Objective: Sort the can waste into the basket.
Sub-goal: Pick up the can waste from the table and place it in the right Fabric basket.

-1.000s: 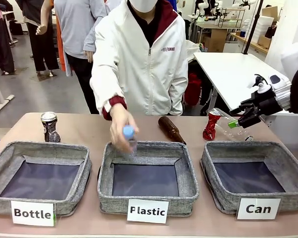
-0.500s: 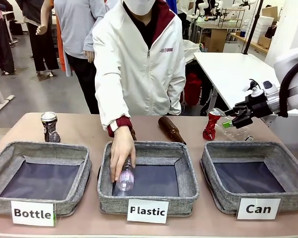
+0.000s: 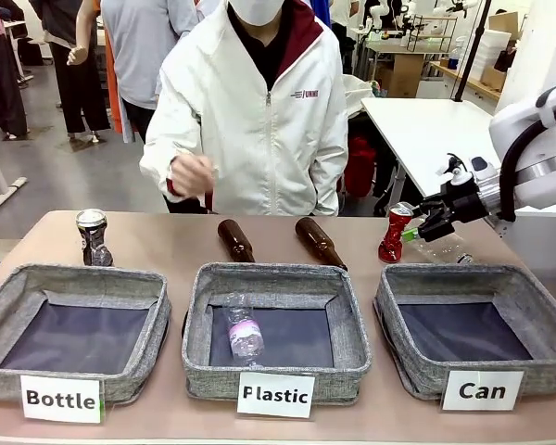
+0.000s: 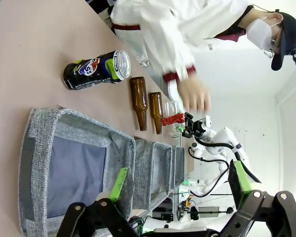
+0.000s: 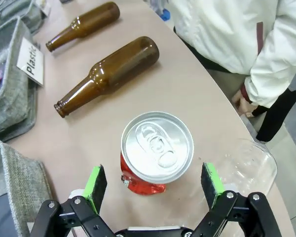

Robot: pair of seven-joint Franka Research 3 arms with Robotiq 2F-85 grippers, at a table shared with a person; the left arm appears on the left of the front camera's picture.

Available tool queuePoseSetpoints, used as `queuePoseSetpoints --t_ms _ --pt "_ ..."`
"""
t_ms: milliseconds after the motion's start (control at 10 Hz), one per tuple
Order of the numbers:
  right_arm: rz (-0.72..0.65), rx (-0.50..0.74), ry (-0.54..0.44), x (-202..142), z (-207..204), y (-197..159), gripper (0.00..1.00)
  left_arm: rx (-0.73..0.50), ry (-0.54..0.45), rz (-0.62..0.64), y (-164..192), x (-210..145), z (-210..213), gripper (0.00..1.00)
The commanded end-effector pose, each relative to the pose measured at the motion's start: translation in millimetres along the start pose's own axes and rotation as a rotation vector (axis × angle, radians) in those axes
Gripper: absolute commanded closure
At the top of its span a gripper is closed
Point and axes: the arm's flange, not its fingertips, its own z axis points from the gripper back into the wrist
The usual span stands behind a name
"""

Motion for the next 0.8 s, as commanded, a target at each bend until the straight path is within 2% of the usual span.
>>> queuePoseSetpoints --t_ms 0,700 --pt "-0.019 0.015 -0.032 8.1 -7.7 -10.6 0.0 0.0 0.013 -0.019 0.4 -2.4 2.3 0.0" --pt "-0.042 0.125 -0.109 4.7 -25.6 -19.7 0.0 0.0 0.013 -0.019 0.4 -2.4 2.3 0.0"
